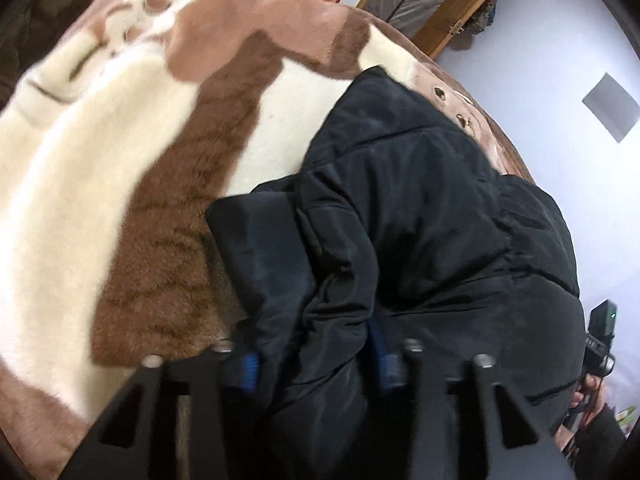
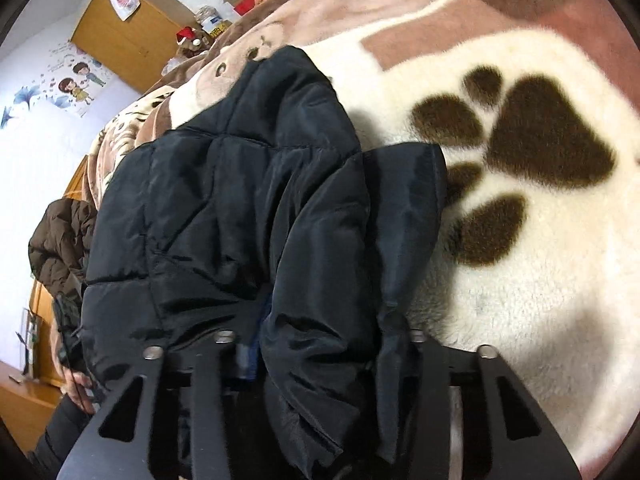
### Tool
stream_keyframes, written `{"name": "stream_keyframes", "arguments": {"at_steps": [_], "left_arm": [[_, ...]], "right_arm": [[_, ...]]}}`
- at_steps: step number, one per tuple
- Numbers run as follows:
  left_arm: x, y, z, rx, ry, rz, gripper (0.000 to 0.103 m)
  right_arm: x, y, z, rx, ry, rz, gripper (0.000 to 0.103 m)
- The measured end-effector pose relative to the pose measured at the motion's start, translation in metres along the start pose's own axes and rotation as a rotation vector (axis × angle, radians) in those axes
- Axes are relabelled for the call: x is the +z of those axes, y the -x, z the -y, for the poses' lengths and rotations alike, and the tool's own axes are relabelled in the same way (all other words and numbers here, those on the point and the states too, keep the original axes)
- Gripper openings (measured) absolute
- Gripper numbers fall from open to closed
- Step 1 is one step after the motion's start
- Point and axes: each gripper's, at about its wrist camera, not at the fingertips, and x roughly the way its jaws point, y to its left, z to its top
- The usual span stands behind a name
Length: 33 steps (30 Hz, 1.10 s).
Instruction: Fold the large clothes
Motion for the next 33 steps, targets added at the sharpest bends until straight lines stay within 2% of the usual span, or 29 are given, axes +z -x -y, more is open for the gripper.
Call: {"name": "stream_keyframes", "arguments": {"at_steps": [2, 5, 9, 16, 24, 33], "left_arm": [[0.001, 0.014, 0.008, 0.025, -0.012, 0.018, 0.027], [0.002, 0.045, 0.021, 0.034, -0.034, 0.067, 0.025], [-0.006, 0.088, 0.04, 0.033, -0.066, 0.114, 0.024], [-0.038, 0.14, 0.057, 0.021, -0.094, 0.143, 0.024], [-0.059, 0.157, 0.062, 0.011, -0.084, 0.141, 0.024], [-0.029, 0.164, 0.059, 0.021, -0.088, 0.183, 0.024]], "right_arm": [[0.002, 0.009, -0.007, -0.007, 0.014, 0.008, 0.026], [0.001, 0.033, -0.017, -0.009, 0.037, 0.036, 0.023], [-0.008, 0.07, -0.035, -0.001, 0.085, 0.067, 0.022], [-0.04, 0.111, -0.044, 0.023, 0.081, 0.091, 0.022], [-0.058, 0.134, -0.046, 0.035, 0.074, 0.099, 0.022], [-0.024, 0.124, -0.067, 0.064, 0.095, 0.124, 0.022]]}}
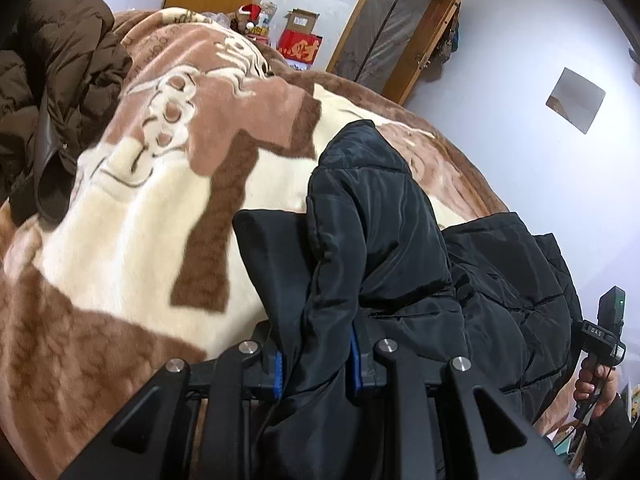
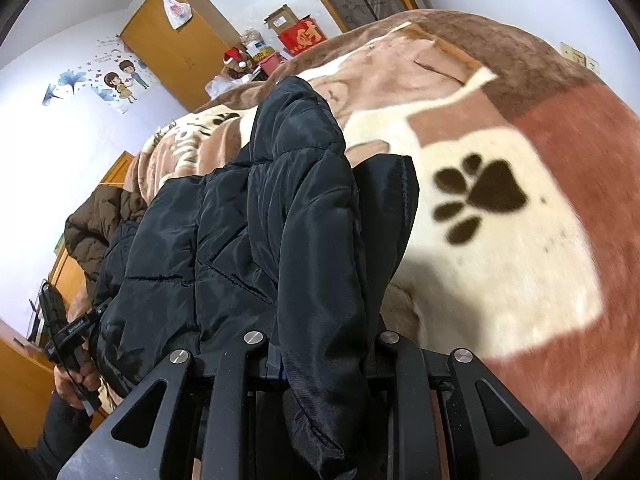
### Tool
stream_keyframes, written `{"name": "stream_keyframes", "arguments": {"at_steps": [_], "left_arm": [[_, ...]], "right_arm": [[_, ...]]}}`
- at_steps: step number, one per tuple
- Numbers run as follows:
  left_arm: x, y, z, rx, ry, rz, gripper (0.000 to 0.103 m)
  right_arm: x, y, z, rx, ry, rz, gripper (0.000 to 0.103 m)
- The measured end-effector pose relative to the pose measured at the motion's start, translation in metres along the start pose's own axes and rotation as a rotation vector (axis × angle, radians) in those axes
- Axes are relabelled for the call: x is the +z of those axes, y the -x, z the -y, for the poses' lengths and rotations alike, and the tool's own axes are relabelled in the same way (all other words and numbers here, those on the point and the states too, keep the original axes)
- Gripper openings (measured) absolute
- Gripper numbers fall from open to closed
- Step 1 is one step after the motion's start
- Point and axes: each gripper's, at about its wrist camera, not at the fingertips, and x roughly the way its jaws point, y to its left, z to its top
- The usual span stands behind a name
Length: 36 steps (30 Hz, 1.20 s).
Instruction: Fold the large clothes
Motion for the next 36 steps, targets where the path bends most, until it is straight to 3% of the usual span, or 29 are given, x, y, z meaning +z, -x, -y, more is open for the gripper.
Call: {"name": "stream_keyframes", "arguments": {"at_steps": [8, 15, 19, 22, 24, 25, 28, 33, 36], "left_arm": [[0.054, -0.019, -0.027, 0.033, -0.006, 0.029, 0.024], [0.098, -0.045, -0.074, 0.09, 0.008, 0.052, 0.024], [0.108, -0.07, -0.104, 0.113, 0.019, 0.05, 0.025], [0.098, -0.108, -0.129, 0.157, 0.043, -0.014, 0.028], [0.083, -0.132, -0.144, 0.191, 0.073, -0.061, 0.032], [0.074, -0.14, -0.153, 0.191, 0.102, -0.067, 0.035], [0.063, -0.139, -0.169, 0.163, 0.175, -0.035, 0.048], [0.063, -0.119, -0.177, 0.162, 0.198, -0.025, 0.055], [0.064, -0.094, -0.176, 0.187, 0.203, 0.033, 0.056]], "right_arm": [[0.039, -0.045, -0.026, 0.024, 0.009, 0.007, 0.022], [0.064, -0.112, -0.052, 0.063, 0.001, -0.006, 0.022], [0.07, -0.155, -0.057, 0.066, 0.0, -0.027, 0.024], [0.062, -0.194, -0.043, 0.036, -0.041, -0.094, 0.031], [0.052, -0.214, -0.027, -0.008, -0.083, -0.136, 0.046], [0.05, -0.215, -0.021, 0.004, -0.107, -0.134, 0.056], [0.05, -0.21, -0.016, 0.03, -0.133, -0.136, 0.063], [0.059, -0.18, -0.031, -0.01, -0.062, -0.127, 0.064], [0.063, -0.154, -0.041, -0.049, -0.025, -0.053, 0.064]]}}
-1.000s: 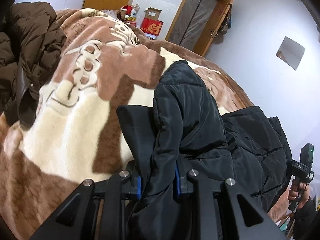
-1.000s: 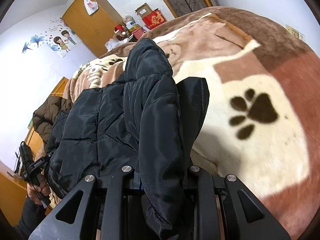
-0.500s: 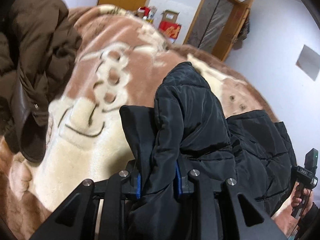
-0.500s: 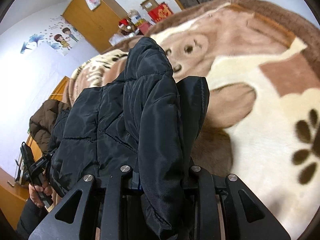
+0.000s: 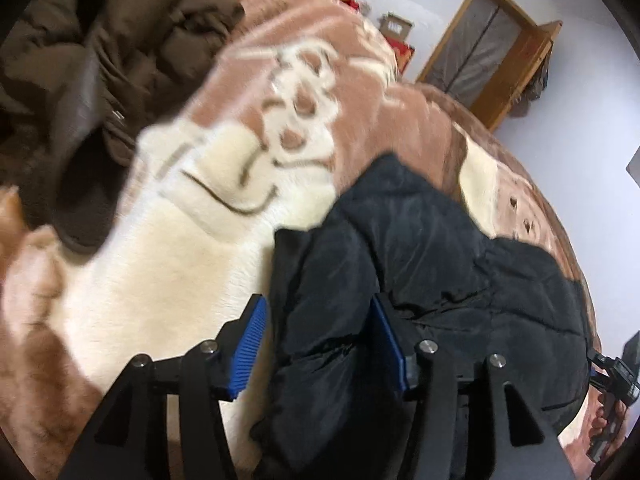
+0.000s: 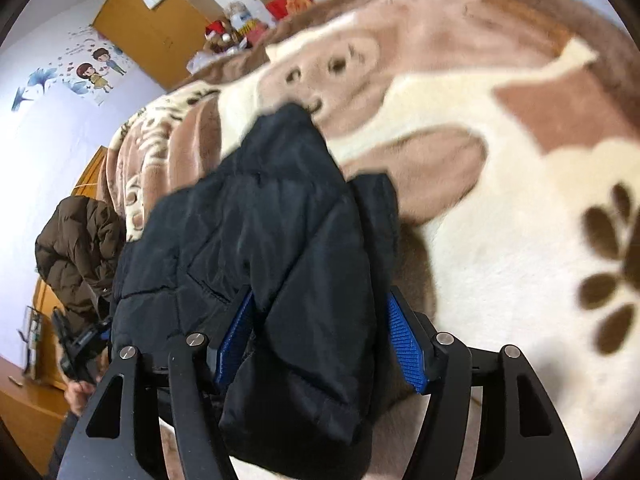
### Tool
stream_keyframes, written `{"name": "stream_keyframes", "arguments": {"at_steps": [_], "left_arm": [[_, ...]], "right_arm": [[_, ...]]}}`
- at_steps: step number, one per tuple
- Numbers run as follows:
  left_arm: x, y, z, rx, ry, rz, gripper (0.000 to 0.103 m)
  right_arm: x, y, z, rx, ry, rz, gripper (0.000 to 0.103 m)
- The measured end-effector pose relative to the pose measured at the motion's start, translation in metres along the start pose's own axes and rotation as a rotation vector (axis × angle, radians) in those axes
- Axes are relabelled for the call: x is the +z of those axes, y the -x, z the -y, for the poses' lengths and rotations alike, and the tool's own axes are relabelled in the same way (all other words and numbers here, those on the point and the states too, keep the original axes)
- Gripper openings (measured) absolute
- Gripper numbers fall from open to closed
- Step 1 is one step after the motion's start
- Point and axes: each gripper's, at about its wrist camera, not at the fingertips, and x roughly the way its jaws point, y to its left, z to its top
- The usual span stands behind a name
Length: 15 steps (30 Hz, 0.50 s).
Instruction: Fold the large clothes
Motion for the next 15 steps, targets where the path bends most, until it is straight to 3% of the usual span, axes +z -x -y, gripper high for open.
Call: {"name": "stream_keyframes", "arguments": {"at_steps": [3, 7, 10, 11, 15], "left_arm": [[0.003, 0.021, 0.005, 0.025, 0.009, 0.052, 0.056], [0.001, 0.024, 0.04, -0.012, -0.094, 0.072, 0.056], [-0.003, 0.003, 0.069, 0.031, -0.212, 0.046, 0.056], [-0.005, -0.007, 0.072, 0.058, -0.223, 0.026, 0.056], [-0.01, -0.029, 0.067, 0.095, -0.197, -0.009, 0.056]], "right_arm": [[0.004, 0.02, -0.008, -0.078, 0.029, 0.082, 0.064], [0.001, 0.014, -0.032, -0.093, 0.137, 0.091, 0.064], [0.003, -0.015, -0.048, -0.124, 0.211, 0.044, 0.062], [0.005, -0.027, -0.048, -0.154, 0.225, 0.024, 0.058], [0.013, -0.051, -0.039, -0.185, 0.243, -0.022, 0.058]]}}
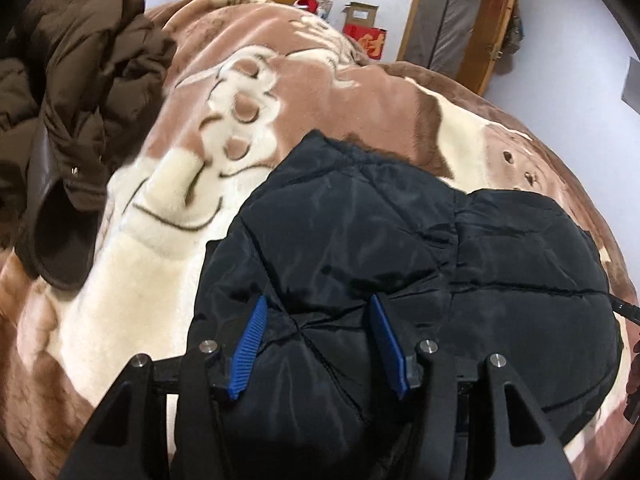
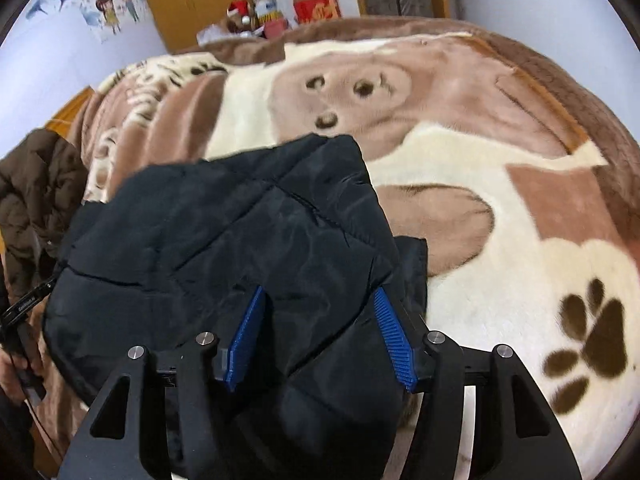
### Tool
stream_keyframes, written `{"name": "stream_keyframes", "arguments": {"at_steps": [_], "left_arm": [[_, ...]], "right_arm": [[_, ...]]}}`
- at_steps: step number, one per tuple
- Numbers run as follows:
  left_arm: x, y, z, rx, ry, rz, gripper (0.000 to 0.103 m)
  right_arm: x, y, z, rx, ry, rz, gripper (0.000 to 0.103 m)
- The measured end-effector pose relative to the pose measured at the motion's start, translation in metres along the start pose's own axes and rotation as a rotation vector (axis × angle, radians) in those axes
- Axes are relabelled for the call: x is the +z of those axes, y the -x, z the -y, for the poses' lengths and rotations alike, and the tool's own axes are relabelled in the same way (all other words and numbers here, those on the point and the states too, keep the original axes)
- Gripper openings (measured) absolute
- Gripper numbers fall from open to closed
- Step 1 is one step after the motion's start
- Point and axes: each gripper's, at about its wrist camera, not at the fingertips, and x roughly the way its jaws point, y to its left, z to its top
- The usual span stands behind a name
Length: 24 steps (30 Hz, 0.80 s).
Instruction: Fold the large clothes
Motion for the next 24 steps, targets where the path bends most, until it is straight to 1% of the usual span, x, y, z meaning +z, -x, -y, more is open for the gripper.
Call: {"name": "stream_keyframes", "arguments": {"at_steps": [2, 4, 7, 9, 12, 15, 19, 24], "left_arm": [[-0.001, 0.003, 0.002, 0.013, -0.004, 0.0, 0.056], [-0.003, 0.014, 0.006, 0.028, -0.013, 0.003, 0.056], [-0.009, 0.041, 0.016, 0.047, -0.021, 0.028, 0.056], [-0.016, 0.062, 0.025, 0.042, -0.018, 0.046, 0.056], [-0.032, 0.097, 0.044, 0.018, -0.014, 0.063, 0.057], [-0.054, 0.13, 0.065, 0.001, -0.029, 0.072, 0.06], [-0.084, 0.17, 0.087, 0.003, -0.033, 0.072, 0.061], [-0.121, 0.216, 0.109, 0.004, -0.041, 0.084, 0.065]], "right_arm": [[-0.001, 0.007, 0.004, 0.0, -0.009, 0.004, 0.058], [-0.005, 0.023, 0.003, -0.008, -0.018, 0.022, 0.058], [-0.017, 0.052, -0.002, -0.013, -0.01, 0.062, 0.058], [-0.03, 0.076, -0.005, -0.014, -0.022, 0.092, 0.058], [-0.052, 0.108, -0.014, 0.006, -0.038, 0.123, 0.058], [-0.075, 0.14, -0.027, 0.001, -0.008, 0.156, 0.058], [-0.109, 0.184, -0.042, -0.006, 0.035, 0.198, 0.058], [-0.147, 0.225, -0.055, -0.012, 0.068, 0.229, 0.058]]}}
